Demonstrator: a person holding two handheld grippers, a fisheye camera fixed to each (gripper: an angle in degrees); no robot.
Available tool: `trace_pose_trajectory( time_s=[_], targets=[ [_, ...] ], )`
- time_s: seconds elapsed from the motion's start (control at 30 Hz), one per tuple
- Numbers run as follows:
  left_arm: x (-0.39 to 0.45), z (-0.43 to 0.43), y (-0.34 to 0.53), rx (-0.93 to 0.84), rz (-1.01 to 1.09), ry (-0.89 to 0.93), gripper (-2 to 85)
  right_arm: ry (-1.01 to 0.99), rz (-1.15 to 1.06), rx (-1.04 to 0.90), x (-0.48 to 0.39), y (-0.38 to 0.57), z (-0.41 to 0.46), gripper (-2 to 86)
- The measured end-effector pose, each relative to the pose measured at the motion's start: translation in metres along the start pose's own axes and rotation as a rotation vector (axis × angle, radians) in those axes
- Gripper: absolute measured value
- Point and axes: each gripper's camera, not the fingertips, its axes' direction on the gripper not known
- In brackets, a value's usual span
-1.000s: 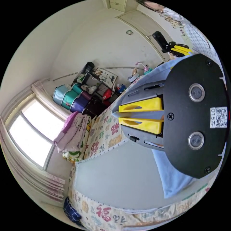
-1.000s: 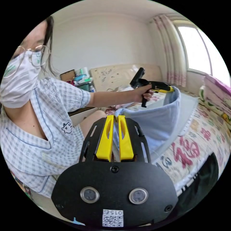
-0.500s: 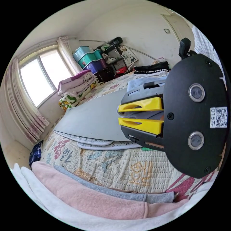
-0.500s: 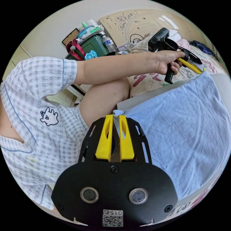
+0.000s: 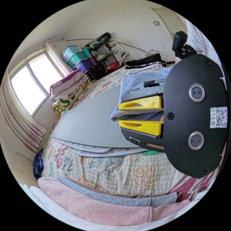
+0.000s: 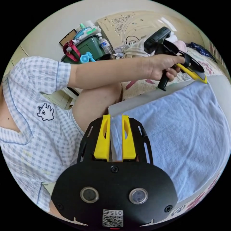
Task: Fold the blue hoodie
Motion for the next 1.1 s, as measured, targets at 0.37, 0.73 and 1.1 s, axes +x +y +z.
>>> trace_pose_trajectory(
  time_s=[0.37,0.73,1.1],
  targets=[
    [-0.018,0.000,-0.008,-0.065,-0.006,0.059,9.4,-0.064,0.214,0.402,0.126,-0.022,-0.136,11.2],
    [-0.011,0.020,-0.005,-0.141,0.151,0.101,19.4,0.185,0.876,0.604,0.309,0.031,-0.223,20.6],
    [0.010,0.029,-0.014,-0.154,0.159,0.135,15.8,0.066,0.852,0.508,0.359,-0.096,-0.227,18.7]
  ],
)
